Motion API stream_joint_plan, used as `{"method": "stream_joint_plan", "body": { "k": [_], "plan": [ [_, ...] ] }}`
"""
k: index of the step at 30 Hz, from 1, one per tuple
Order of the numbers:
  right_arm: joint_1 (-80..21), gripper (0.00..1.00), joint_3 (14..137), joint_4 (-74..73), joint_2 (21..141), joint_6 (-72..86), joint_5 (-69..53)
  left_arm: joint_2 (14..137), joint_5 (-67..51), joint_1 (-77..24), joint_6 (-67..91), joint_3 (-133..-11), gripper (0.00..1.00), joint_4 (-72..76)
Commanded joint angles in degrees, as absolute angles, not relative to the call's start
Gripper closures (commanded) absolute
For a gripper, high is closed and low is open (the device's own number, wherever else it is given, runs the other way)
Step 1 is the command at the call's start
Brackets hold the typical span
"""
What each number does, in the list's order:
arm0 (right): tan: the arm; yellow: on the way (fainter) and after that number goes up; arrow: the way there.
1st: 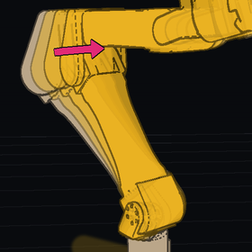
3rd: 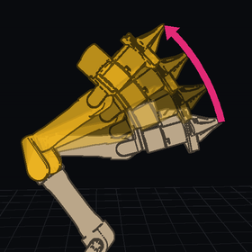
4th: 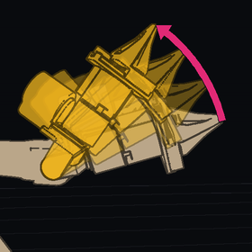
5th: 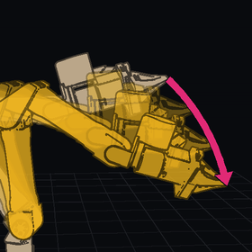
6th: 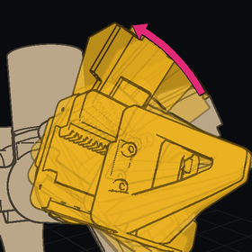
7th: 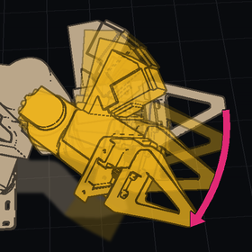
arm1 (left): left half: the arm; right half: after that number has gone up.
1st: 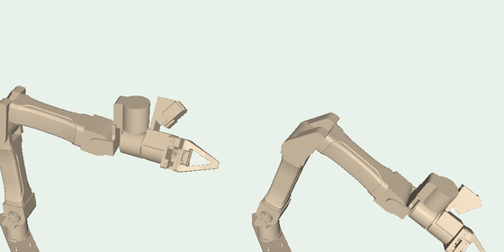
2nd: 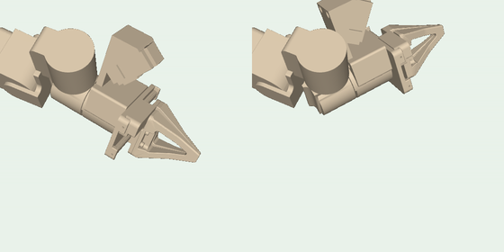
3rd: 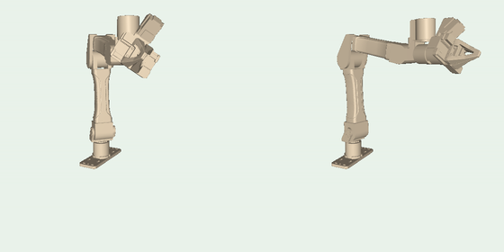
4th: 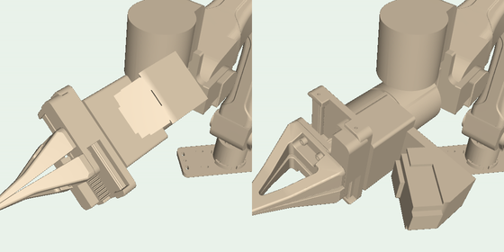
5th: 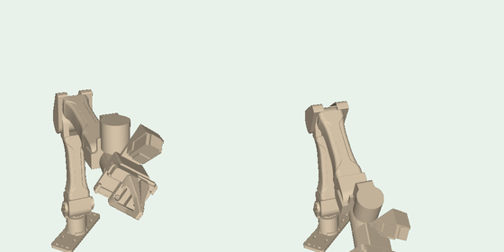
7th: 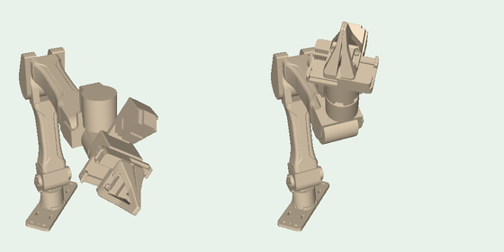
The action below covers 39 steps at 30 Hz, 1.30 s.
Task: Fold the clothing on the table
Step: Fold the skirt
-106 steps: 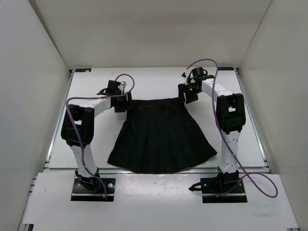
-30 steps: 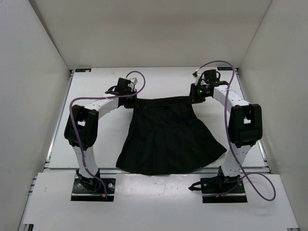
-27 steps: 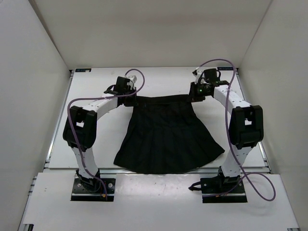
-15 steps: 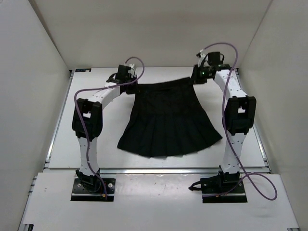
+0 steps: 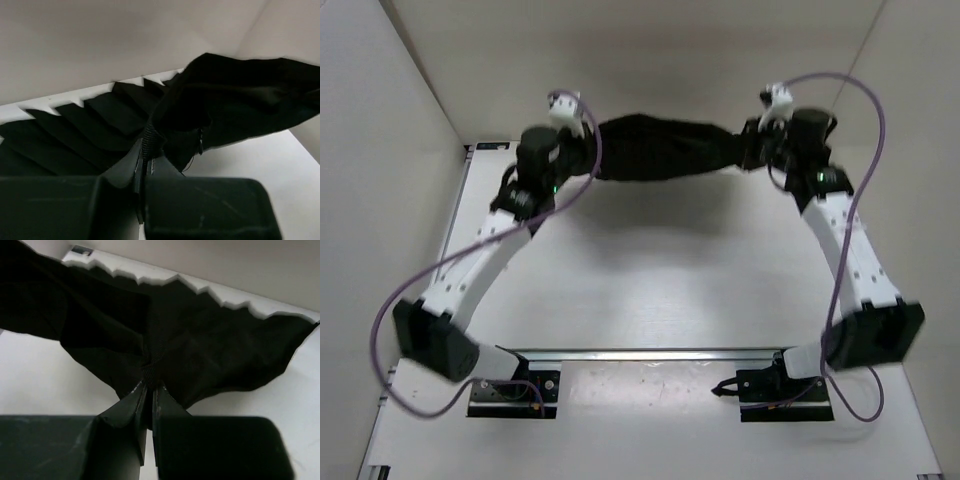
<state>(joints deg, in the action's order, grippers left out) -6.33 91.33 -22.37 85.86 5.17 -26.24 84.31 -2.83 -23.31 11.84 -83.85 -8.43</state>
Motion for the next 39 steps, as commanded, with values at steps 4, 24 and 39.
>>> {"method": "stream_joint_plan", "body": {
  "k": [4, 24, 39],
  "plan": [
    [-8.2, 1.00, 56.5, -15.1, 65.3, 4.4, -24.5, 62.4, 5.3, -30.8, 13.2, -49.2, 1.00, -2.2],
    [-9.5, 1.00, 67.4, -21.3, 102.0, 4.9, -32.4, 79.7, -1.5, -18.0, 21.5, -41.5, 1.00, -8.1],
    [-5.6, 0.74, 71.2, -30.1, 105.5, 1.9, -29.9, 91.5, -5.7, -17.6, 17.9, -52.1, 0.43, -13.3]
  ]
}}
